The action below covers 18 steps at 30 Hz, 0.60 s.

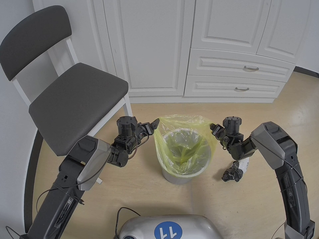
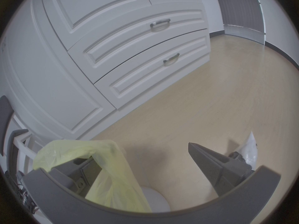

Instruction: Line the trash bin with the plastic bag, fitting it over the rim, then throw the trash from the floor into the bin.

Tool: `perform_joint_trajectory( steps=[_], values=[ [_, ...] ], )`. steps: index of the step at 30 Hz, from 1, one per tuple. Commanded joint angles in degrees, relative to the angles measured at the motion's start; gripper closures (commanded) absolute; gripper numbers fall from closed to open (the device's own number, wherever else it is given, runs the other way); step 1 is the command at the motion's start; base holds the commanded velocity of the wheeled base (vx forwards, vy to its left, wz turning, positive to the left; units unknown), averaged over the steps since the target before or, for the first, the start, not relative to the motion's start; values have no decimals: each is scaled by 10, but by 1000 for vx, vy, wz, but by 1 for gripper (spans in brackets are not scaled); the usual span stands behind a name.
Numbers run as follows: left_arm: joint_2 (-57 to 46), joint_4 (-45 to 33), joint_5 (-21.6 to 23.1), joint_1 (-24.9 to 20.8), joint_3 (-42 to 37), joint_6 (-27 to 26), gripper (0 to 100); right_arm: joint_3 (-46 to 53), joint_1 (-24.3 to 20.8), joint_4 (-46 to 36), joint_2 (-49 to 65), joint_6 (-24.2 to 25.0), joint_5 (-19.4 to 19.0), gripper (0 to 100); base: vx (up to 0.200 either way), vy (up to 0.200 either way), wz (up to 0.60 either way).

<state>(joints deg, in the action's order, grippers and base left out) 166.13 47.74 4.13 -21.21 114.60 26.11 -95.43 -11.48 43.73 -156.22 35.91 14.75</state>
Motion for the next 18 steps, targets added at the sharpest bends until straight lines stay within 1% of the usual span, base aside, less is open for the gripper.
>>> perform_joint_trajectory(
  steps=[1, 2, 4, 5, 7, 18],
  values=[
    [15, 1, 17, 3, 0, -1, 0, -76, -15, 3, -73, 2, 31, 0, 0, 0, 0],
    [19, -2, 33, 11, 0, -2, 0, -85, -18, -3, -80, 0, 35, 0, 0, 0, 0],
    [21, -3, 40, 16, 0, -3, 0, -87, -19, -7, -83, -1, 35, 0, 0, 0, 0],
    [26, -5, 54, 25, 0, -3, 0, -92, -21, -15, -88, -1, 36, 0, 0, 0, 0],
    [27, -10, 63, 33, 0, -3, 0, -94, -23, -29, -89, -1, 36, 0, 0, 0, 0],
    [37, -19, 69, 35, 0, -8, 0, -93, -21, -44, -93, -2, 33, 0, 0, 0, 0]
  ],
)
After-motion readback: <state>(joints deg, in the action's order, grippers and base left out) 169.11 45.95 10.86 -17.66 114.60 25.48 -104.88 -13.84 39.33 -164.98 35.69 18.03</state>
